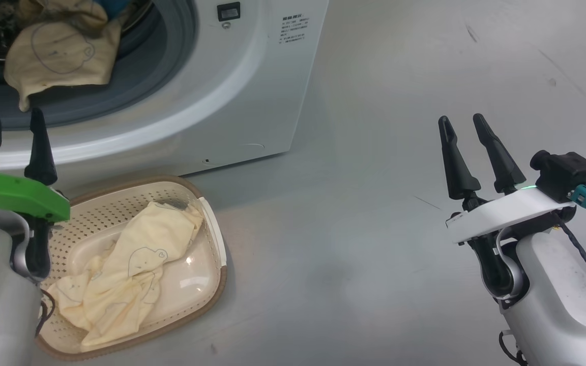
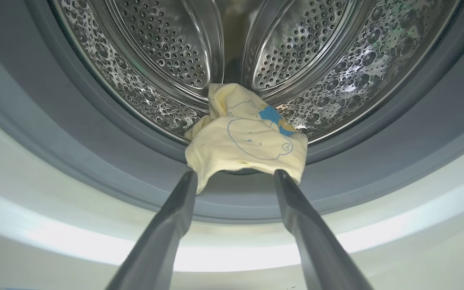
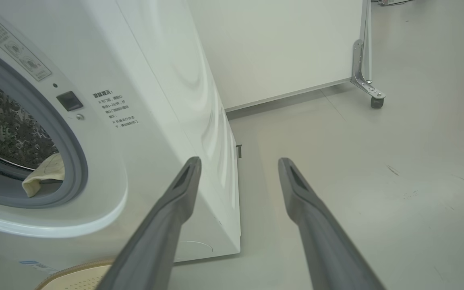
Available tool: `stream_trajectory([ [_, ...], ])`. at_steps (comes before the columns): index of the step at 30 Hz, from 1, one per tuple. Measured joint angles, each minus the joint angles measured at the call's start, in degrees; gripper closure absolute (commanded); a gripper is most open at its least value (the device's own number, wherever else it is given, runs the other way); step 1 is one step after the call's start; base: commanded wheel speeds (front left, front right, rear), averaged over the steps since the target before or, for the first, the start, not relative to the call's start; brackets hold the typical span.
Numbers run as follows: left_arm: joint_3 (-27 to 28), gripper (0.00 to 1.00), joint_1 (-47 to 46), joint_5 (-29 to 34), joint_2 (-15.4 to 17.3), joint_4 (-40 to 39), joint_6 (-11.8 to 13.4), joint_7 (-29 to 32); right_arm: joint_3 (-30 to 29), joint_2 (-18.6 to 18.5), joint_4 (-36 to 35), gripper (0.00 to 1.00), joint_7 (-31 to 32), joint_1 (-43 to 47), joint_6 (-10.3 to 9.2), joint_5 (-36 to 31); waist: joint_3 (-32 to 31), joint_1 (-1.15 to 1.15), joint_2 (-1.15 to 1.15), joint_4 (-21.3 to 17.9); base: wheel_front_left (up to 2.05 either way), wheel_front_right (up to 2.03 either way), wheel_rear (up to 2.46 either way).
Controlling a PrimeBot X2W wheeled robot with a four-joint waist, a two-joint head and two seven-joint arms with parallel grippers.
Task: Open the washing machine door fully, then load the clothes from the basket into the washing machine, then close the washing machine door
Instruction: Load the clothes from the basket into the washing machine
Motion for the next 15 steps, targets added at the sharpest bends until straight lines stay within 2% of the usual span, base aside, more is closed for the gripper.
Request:
stream_trajectory([
  [15,2.5,0.0,9.9,0.0,-1.5,-8.0,-0.1,-0.2,-0.1,-1.9,0.3,0.0,0.0,2.6,0.0,0.0,-5.8,0.0,0.0,3.8,0.0,0.0,0.0],
])
